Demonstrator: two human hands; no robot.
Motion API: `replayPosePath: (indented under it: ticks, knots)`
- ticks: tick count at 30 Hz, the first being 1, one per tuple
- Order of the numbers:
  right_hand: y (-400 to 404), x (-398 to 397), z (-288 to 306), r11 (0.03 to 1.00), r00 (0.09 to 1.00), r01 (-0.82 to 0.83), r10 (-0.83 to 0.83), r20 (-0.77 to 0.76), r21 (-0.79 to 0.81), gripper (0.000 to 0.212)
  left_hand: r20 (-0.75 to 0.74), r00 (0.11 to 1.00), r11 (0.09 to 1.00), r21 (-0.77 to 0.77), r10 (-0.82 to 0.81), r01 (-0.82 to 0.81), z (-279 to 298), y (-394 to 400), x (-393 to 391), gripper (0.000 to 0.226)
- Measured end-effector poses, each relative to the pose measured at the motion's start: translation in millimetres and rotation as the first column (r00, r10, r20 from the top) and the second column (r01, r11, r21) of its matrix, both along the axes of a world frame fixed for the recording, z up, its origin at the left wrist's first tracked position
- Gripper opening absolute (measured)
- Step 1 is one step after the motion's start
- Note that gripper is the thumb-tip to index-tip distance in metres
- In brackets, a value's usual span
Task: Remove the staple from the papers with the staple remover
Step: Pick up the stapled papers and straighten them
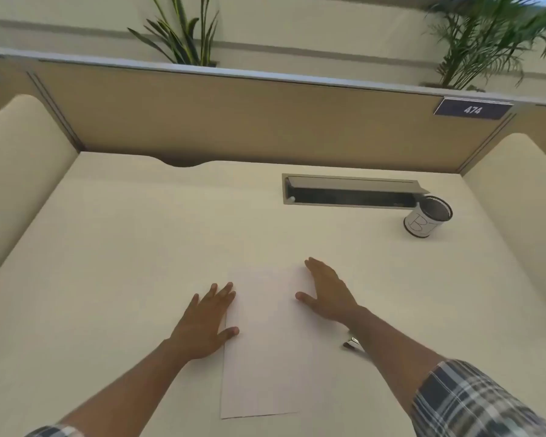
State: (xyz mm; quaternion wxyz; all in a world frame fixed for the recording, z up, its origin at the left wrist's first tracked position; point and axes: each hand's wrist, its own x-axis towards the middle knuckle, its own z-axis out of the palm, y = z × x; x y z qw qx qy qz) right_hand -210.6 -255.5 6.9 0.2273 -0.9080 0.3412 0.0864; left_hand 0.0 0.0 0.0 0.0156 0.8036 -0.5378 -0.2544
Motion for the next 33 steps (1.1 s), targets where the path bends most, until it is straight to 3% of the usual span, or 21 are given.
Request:
replayPosePath:
  ticks: [4,11,17,20,22,24,27,30,33]
  knots:
    - [-0.7,4.7,1.4,0.997,0.997,-0.053,0.049,-0.064,-0.062,0.087,0.069,0.997,0.999,0.037,-0.023,0.021,-4.6,3.1,-1.3,0.086]
    - [26.4,-4.3,-8.1,0.992,0.997,-0.044,0.037,-0.061,-0.114,0.091,0.033,0.999,0.999,0.041,0.012,-0.013,-6.9,1.0,-4.1,0.086]
    - [36.1,-10.2,1.6,0.997,0.999,-0.021,0.017,-0.051,-0.077,0.093,-0.008,0.999,0.998,0.049,0.031,-0.031,-5.5,0.0,-2.3,0.088]
    - [46.5,-11.0,5.9,0.995,0.998,0.055,-0.058,0.03,0.084,0.095,-0.022,0.999,0.998,0.047,0.038,-0.037,-5.5,-0.4,-2.1,0.088]
    - [52.1,-12.1,8.8,0.929,0.952,0.19,-0.253,0.171,0.318,0.099,-0.029,0.999,0.999,0.032,0.038,-0.037,-7.3,0.1,-2.8,0.088]
    - [58.4,-13.7,10.5,0.782,0.827,0.309,-0.502,0.253,0.54,0.106,-0.033,0.999,0.999,0.026,0.039,-0.038,-8.5,0.4,-3.2,0.088]
    - [66.8,-14.8,15.0,0.515,0.603,0.419,-0.773,0.194,0.748,0.112,-0.053,0.997,0.998,0.02,0.06,-0.059,-5.7,0.8,-7.4,0.09]
    - [67.7,-15.9,21.1,0.38,0.487,0.411,-0.86,0.153,0.828,0.093,-0.199,0.958,0.975,-0.039,0.205,-0.217,-3.5,-2.4,-12.1,0.089]
    - [67.9,-19.4,35.4,0.352,0.446,0.352,-0.878,0.175,0.867,0.065,-0.417,0.816,0.861,-0.131,0.401,-0.491,-0.7,-12.0,-12.1,0.084]
